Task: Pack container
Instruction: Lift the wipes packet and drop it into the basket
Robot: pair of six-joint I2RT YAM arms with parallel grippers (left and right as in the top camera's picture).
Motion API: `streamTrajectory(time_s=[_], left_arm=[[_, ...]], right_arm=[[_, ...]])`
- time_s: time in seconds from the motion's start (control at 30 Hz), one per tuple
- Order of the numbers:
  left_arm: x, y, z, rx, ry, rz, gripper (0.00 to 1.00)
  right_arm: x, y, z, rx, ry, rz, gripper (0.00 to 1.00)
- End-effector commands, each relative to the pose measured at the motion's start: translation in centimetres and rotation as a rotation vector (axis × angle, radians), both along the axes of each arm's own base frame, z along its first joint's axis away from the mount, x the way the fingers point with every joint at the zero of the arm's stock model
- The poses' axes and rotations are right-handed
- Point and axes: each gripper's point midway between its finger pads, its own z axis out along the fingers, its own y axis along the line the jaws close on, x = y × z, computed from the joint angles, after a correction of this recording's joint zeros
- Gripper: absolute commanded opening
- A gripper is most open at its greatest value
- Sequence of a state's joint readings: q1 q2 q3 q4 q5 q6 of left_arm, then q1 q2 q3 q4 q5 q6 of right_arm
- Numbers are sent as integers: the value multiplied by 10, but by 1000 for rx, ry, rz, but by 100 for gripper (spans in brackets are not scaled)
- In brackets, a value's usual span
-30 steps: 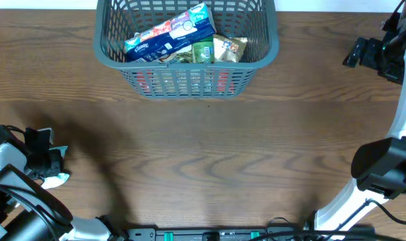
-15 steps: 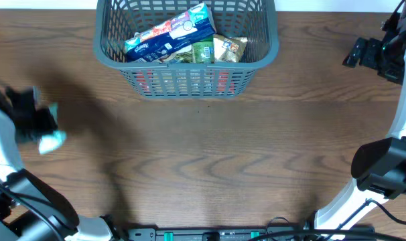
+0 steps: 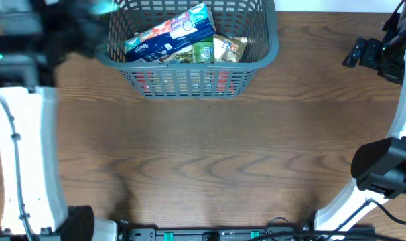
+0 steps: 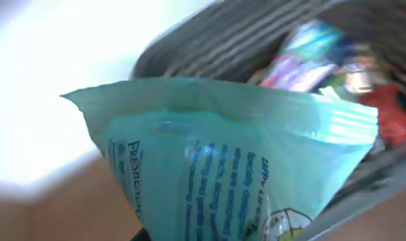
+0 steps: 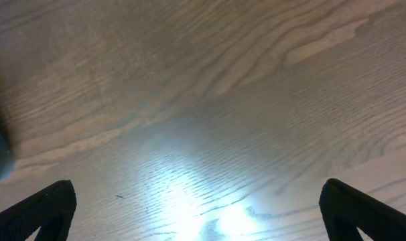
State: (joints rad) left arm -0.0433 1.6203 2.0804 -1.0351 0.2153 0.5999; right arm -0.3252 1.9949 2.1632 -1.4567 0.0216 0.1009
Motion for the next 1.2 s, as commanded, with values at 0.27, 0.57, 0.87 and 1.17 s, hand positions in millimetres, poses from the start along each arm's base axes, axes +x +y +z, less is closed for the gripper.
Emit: streamTrajectory(time_s=[0.27,0.57,0.87,1.17], left_arm=[[75,-101,-69,468,-94,-456,6],[92,-106,-192,452,205,-496,6],[66,-105,-210,432,333,-530,99],[62,-76,-147,231,276,-203,98]], right_arm=[[-1,2,-1,23,-2,13,99],[-7,4,-2,31,22,12,99],[-6,3,-2,29,16,12,99],[2,5,0,30,-15,47,99]])
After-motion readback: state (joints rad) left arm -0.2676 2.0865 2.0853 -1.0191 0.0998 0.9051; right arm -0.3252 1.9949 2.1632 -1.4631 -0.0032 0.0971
